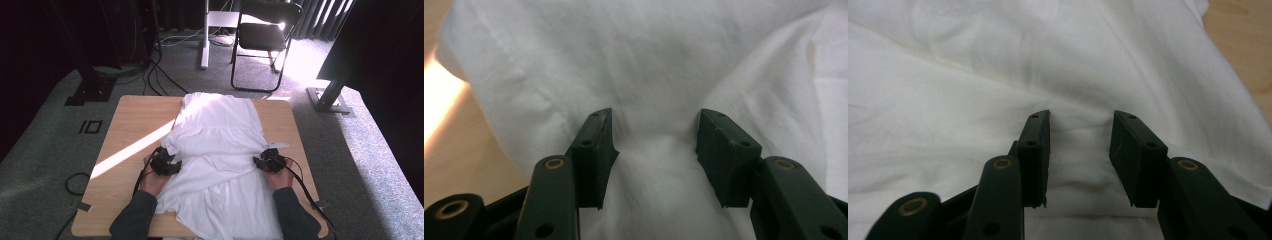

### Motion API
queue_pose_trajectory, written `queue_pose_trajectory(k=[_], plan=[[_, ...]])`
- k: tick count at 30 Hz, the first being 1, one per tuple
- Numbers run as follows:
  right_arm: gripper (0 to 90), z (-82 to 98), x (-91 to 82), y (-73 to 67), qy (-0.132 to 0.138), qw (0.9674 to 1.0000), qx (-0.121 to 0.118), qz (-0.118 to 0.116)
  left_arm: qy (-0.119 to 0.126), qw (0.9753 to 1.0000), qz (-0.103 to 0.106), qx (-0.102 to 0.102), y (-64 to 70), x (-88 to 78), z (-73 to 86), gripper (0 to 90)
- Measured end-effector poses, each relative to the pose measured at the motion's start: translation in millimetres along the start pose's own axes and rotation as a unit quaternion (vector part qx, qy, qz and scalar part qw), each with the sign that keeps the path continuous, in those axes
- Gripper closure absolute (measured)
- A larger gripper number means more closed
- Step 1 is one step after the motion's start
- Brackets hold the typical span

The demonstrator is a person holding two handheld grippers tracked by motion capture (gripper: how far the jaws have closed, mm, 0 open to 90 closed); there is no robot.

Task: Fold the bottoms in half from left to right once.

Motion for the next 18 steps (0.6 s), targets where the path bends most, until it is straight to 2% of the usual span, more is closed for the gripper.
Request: queue_pose_trajectory(k=[4, 5, 8, 10, 12, 13, 14, 15, 16, 18], plan=[[59.1, -16.1, 14.0, 6.1, 0.002, 0.9999, 0.008, 0.009, -0.003, 0.9998, -0.011, -0.018, -15.5, 19.7, -16.7, 48.1], [59.1, -16.1, 14.0, 6.1, 0.002, 0.9999, 0.008, 0.009, -0.003, 0.9998, -0.011, -0.018, -15.5, 19.7, -16.7, 47.8], [58.1, -32.0, 26.2, 11.1, -0.005, 0.9997, 0.016, 0.018, -0.006, 0.9986, -0.024, -0.047, -26.3, 33.4, -27.2, 45.9], [53.7, -39.3, 29.1, 10.8, -0.007, 0.9994, 0.02, 0.029, -0.009, 0.9982, -0.021, -0.056, -29.1, 35.7, -28.8, 45.1], [51.9, -41.6, 28.4, 8.5, -0.003, 0.9994, 0.021, 0.026, -0.009, 0.9977, -0.027, -0.062, -32.2, 32.2, -28.6, 44.9], [48.8, -48.8, 19.2, -13.0, 0.037, 0.9991, 0.007, -0.018, -0.003, 0.9974, -0.029, -0.066, -33.2, 27.6, -27.6, 45.0], [48.1, -50.9, 15.6, -23.6, 0.049, 0.998, -0.004, -0.038, 0.002, 0.9973, -0.025, -0.069, -34.2, 23.5, -26.7, 45.0], [46.8, -52.2, 13.8, -31.4, 0.054, 0.997, -0.013, -0.054, 0.011, 0.9966, -0.02, -0.079, -35.5, 15.4, -24.8, 45.0], [45.8, -53.9, 12.6, -43.7, 0.06, 0.9949, -0.023, -0.078, 0.017, 0.9962, -0.019, -0.084, -36.3, 9.9, -23.2, 44.9], [43.0, -55.4, 15.2, -60.8, 0.059, 0.9918, -0.035, -0.108, 0.029, 0.9957, -0.011, -0.087, -38.1, -7.2, -16.6, 44.1]])
Point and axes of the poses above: each handheld gripper's, and its own axes: x roughly forward along the jaws, z roughly out of its underside, y roughly to its right, the point moved 3 cm from there along x, roughly forward along the jaws, and after that the axes turned 9 degrees about -z, right-handed, at the moved point
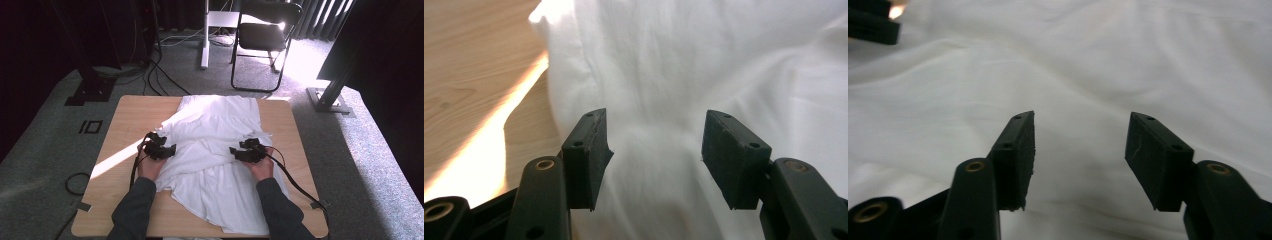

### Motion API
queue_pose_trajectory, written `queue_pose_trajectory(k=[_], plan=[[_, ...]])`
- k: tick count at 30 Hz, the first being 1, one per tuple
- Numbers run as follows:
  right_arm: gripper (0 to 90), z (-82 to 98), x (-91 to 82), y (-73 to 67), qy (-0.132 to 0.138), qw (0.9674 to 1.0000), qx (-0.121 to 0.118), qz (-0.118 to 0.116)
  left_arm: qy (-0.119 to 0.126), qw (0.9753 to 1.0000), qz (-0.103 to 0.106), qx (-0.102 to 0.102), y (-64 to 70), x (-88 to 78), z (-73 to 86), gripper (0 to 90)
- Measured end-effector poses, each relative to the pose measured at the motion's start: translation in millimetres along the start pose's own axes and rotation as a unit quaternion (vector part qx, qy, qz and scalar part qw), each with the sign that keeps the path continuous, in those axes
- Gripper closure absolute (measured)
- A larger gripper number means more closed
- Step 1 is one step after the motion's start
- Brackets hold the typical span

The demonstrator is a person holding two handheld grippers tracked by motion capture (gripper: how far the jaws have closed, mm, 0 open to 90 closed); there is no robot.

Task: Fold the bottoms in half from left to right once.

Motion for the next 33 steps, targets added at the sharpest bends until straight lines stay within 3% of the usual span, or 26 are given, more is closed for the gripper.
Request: queue_pose_trajectory(k=[3, 5, 6, 7, 9, 11, 19, 22, 26, 29, 33], plan=[[40.9, 0.9, 14.4, -15.7, -0.019, 0.9994, -0.026, -0.015, 0.014, 0.9999, 0.005, -0.002, -3.9, -22.9, 14.0, 42.5], [43.1, 2.7, 22.5, -19.1, -0.034, 0.9988, -0.033, -0.015, 0.017, 0.9999, 0.001, 0.002, -6.9, -37.2, 27.5, 41.3], [48.3, 3.7, 24.8, -18.6, -0.04, 0.9985, -0.038, -0.007, 0.017, 0.9998, 0.007, -0.002, -7.5, -43.5, 34.6, 40.2], [59.4, 4.5, 25.2, -17.4, -0.043, 0.9982, -0.04, 0.002, 0.018, 0.9998, 0.012, 0.003, -8.0, -49.8, 41.8, 38.6], [80.3, 5.4, 20.2, -14.4, -0.045, 0.9984, -0.035, -0.002, 0.026, 0.9996, 0.006, 0.006, -9.6, -61.5, 55.8, 37.5], [87.5, 5.4, 9.8, -14.1, -0.036, 0.9986, -0.036, 0.01, 0.025, 0.9995, 0.02, 0.003, -10.8, -69.5, 68.1, 35.5], [88.2, 18.2, -57.4, -10.9, 0.015, 0.9987, -0.033, 0.035, 0.002, 0.9996, 0.026, 0.011, -13.0, -79.9, 109.7, 27.8], [88.2, 29.5, -88.7, -6.9, 0.031, 0.9983, -0.022, 0.045, -0.018, 0.9992, 0.022, 0.028, -10.6, -75.9, 119.7, 26.0], [88.3, 48.8, -119.0, -2.0, 0.039, 0.998, 0.001, 0.051, -0.024, 0.999, 0.031, 0.022, -11.0, -72.8, 122.7, 25.8], [88.5, 62.9, -136.1, 1.2, 0.043, 0.9969, 0.014, 0.064, -0.019, 0.9986, 0.045, 0.021, -11.3, -73.6, 121.8, 36.6], [88.6, 77.7, -154.5, 2.7, 0.057, 0.9956, 0.036, 0.064, -0.011, 0.998, 0.062, 0.008, -16.2, -77.2, 120.1, 75.2]])
Point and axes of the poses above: each handheld gripper's, and its own axes: x roughly forward along the jaws, z roughly out of its underside, y roughly to its right, the point moved 3 cm from there along x, roughly forward along the jaws, and after that the axes turned 9 degrees about -z, right-handed, at the moved point
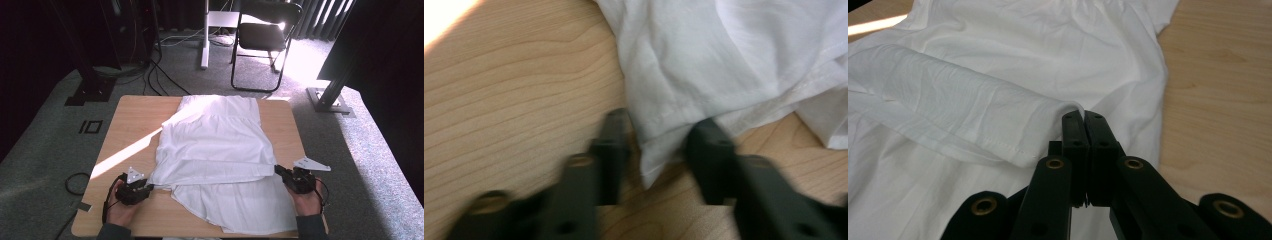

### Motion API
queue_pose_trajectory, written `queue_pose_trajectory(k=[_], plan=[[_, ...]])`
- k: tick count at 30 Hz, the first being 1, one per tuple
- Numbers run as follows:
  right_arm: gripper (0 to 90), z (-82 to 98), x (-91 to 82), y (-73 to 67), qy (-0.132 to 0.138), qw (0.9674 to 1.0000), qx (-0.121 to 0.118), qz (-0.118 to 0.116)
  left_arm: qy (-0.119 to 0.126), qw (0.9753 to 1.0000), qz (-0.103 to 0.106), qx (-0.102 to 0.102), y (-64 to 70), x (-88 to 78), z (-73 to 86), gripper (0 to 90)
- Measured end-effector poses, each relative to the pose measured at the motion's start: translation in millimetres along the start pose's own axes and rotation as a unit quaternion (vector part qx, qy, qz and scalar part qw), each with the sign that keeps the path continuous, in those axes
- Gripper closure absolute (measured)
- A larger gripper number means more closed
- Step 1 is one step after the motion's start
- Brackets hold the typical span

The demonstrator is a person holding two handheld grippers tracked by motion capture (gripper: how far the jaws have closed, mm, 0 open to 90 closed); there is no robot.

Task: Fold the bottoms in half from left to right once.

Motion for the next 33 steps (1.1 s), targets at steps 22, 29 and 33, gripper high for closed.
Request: queue_pose_trajectory(k=[22, 29, 33], plan=[[79.9, 73.3, -40.2, 6.6, -0.074, 0.9956, 0.024, 0.052, 0.096, 0.9954, 0.004, -0.001, -3.5, -50.9, -16.1, 59.6], [56.2, 58.0, -46.6, 8.5, -0.038, 0.9976, 0.023, 0.052, 0.038, 0.999, -0.002, -0.024, -12.0, -14.0, -14.9, 46.7], [53.1, 41.6, -26.6, 11.6, -0.028, 0.9984, 0.019, 0.047, 0.025, 0.9992, -0.006, -0.03, -13.1, 4.4, -20.2, 42.1]])
Point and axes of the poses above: each handheld gripper's, and its own axes: x roughly forward along the jaws, z roughly out of its underside, y roughly to its right, the point moved 3 cm from there along x, roughly forward along the jaws, and after that the axes turned 9 degrees about -z, right-handed, at the moved point
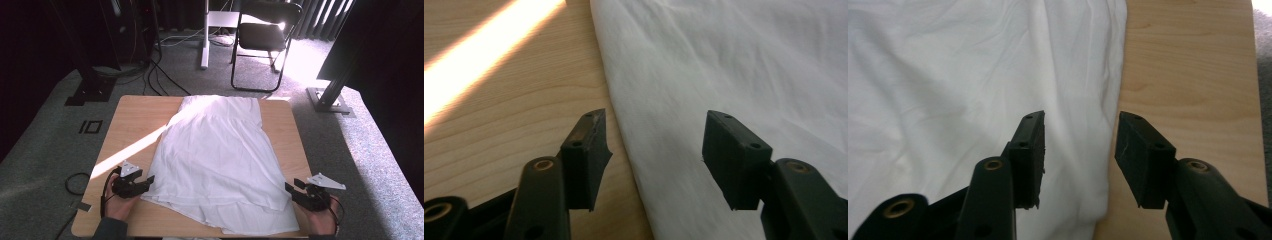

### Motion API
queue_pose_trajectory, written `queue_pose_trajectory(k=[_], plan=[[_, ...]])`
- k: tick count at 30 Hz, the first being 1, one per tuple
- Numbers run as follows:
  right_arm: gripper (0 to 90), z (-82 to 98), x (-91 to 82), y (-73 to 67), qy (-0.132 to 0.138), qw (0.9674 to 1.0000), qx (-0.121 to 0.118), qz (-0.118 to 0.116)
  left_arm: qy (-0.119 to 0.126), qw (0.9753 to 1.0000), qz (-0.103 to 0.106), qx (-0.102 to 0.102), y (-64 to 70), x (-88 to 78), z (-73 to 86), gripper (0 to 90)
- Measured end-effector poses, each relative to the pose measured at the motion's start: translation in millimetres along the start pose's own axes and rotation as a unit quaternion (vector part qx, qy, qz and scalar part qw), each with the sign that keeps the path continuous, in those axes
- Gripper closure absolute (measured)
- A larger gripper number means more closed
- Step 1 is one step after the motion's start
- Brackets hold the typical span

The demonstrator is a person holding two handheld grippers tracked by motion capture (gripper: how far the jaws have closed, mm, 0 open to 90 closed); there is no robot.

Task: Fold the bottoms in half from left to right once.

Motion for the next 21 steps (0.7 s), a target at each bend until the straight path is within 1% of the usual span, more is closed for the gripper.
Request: queue_pose_trajectory(k=[1, 2, 3, 4, 5, 6, 7, 8, 9, 10, 11, 12, 13, 14, 15, 16, 17, 18, 20, 21], plan=[[52.8, -2.3, 7.2, 1.7, -0.006, 1.0, -0.001, 0.004, -0.005, 1.0, -0.007, 0.0, -0.3, 6.3, -1.1, 41.6], [51.2, -5.8, 20.2, 5.5, -0.015, 0.9999, 0.002, 0.004, -0.009, 0.9999, -0.007, -0.001, -0.7, 10.2, -1.6, 40.4], [49.8, -7.8, 28.0, 7.7, -0.019, 0.9998, 0.005, 0.004, -0.019, 0.9998, -0.005, -0.004, -1.4, 14.8, -2.0, 39.0], [48.7, -10.2, 37.6, 10.5, -0.022, 0.9997, 0.008, 0.006, -0.024, 0.9997, -0.006, -0.009, -0.8, 19.1, -2.1, 38.9], [47.0, -13.0, 49.1, 13.8, -0.029, 0.9995, 0.011, 0.008, -0.027, 0.9996, -0.004, -0.007, 0.0, 21.4, -2.0, 38.9], [45.1, -14.3, 55.2, 15.5, -0.032, 0.9993, 0.012, 0.012, -0.033, 0.9994, -0.003, -0.007, 1.6, 24.1, -1.7, 39.0], [44.7, -15.9, 62.3, 16.8, -0.035, 0.9991, 0.012, 0.021, -0.029, 0.9996, -0.005, 0.0, 4.1, 25.2, -1.9, 39.1], [44.7, -17.3, 70.2, 18.2, -0.043, 0.9986, 0.012, 0.028, -0.028, 0.9996, -0.004, 0.002, 5.9, 25.6, -2.4, 39.3], [45.2, -18.0, 75.4, 18.7, -0.052, 0.9982, 0.012, 0.027, -0.028, 0.9996, -0.002, 0.003, 7.1, 25.7, -2.6, 40.3], [48.2, -18.4, 78.5, 18.7, -0.056, 0.998, 0.01, 0.027, -0.026, 0.9996, -0.001, 0.009, 9.7, 25.4, -2.6, 44.1], [53.5, -19.1, 81.9, 17.8, -0.063, 0.9976, 0.005, 0.027, -0.023, 0.9995, 0.002, 0.019, 12.4, 24.7, -2.4, 50.9], [66.2, -19.6, 82.9, 16.8, -0.068, 0.9974, 0.0, 0.024, -0.023, 0.9991, 0.022, 0.026, 15.2, 23.6, -2.1, 64.2], [77.6, -20.1, 81.9, 15.2, -0.068, 0.9974, -0.006, 0.019, -0.023, 0.9989, 0.03, 0.028, 17.8, 22.0, -1.6, 78.8], [85.9, -21.2, 79.5, 13.2, -0.066, 0.9975, -0.011, 0.023, -0.021, 0.9989, 0.024, 0.034, 19.1, 19.5, -0.9, 87.3], [87.9, -22.4, 75.8, 10.8, -0.061, 0.9976, -0.016, 0.029, -0.015, 0.9991, 0.022, 0.034, 19.3, 15.4, -0.4, 88.8], [88.3, -24.0, 70.8, 8.3, -0.053, 0.9978, -0.022, 0.033, -0.008, 0.9993, 0.022, 0.028, 18.4, 10.8, -0.4, 89.4], [88.5, -25.2, 66.3, 6.5, -0.046, 0.998, -0.026, 0.036, 0.008, 0.9996, 0.022, 0.017, 16.2, 0.9, -0.3, 89.6], [88.6, -27.3, 57.9, 3.7, -0.034, 0.9981, -0.028, 0.042, 0.019, 0.9995, 0.02, 0.013, 14.5, -6.0, -0.1, 89.8], [88.7, -29.5, 44.8, 1.0, -0.017, 0.9983, -0.027, 0.049, 0.04, 0.9991, 0.01, 0.008, 9.0, -27.4, 2.9, 89.9], [88.7, -29.0, 39.3, 1.0, -0.012, 0.9978, -0.028, 0.058, 0.046, 0.9989, 0.007, 0.008, 7.2, -34.2, 4.9, 89.9]])
Point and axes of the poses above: each handheld gripper's, and its own axes: x roughly forward along the jaws, z roughly out of its underside, y roughly to its right, the point moved 3 cm from there along x, roughly forward along the jaws, and after that the axes turned 9 degrees about -z, right-handed, at the moved point
